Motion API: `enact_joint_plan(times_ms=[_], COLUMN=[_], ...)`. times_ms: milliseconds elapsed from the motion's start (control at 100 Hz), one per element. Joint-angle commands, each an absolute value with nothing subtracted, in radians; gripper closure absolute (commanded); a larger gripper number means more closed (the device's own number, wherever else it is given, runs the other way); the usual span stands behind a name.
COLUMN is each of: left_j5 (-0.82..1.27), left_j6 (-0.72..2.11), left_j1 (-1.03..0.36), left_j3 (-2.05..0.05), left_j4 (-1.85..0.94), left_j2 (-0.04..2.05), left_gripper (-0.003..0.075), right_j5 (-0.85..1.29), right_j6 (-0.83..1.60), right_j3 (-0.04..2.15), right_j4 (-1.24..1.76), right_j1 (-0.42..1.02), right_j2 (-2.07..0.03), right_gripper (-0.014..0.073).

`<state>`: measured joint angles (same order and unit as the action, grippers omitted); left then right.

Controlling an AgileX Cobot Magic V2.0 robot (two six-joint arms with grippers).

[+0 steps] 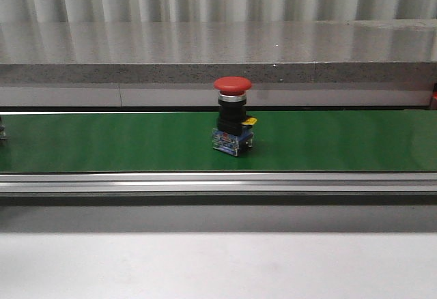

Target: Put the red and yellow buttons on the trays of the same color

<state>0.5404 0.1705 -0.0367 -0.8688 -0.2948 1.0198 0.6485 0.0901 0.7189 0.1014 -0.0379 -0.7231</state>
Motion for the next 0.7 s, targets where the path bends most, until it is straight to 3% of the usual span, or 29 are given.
enact_joint_plan(times_ms=[0,390,530,690], left_j5=[0.445,0.399,0.397,0.397], left_j6=[0.175,0.175,0.175,0.175], left_j1=[-0.046,-0.046,-0.046,-0.046], left_j3=[-0.83,-0.564,-0.521,-0.515], left_j4=[-0.307,-0.307,-0.307,-0.307], left_j2=[0.908,0.515,0.443,0.424], left_gripper=[0.0061,0.0087,0.0218,0.0463], right_j5=[0.59,0.59,0.59,0.59], right_j6=[0.097,0.097,0.097,0.097], right_j3=[0.745,0.745,0.745,0.745], right_j4=[0.103,0.103,0.103,0.103], right_j1=[-0.035,-0.035,-0.035,-0.035], right_j2=[-0.719,-0.719,-0.719,-0.719], right_gripper=[0.0661,0.0661,0.0661,0.0661])
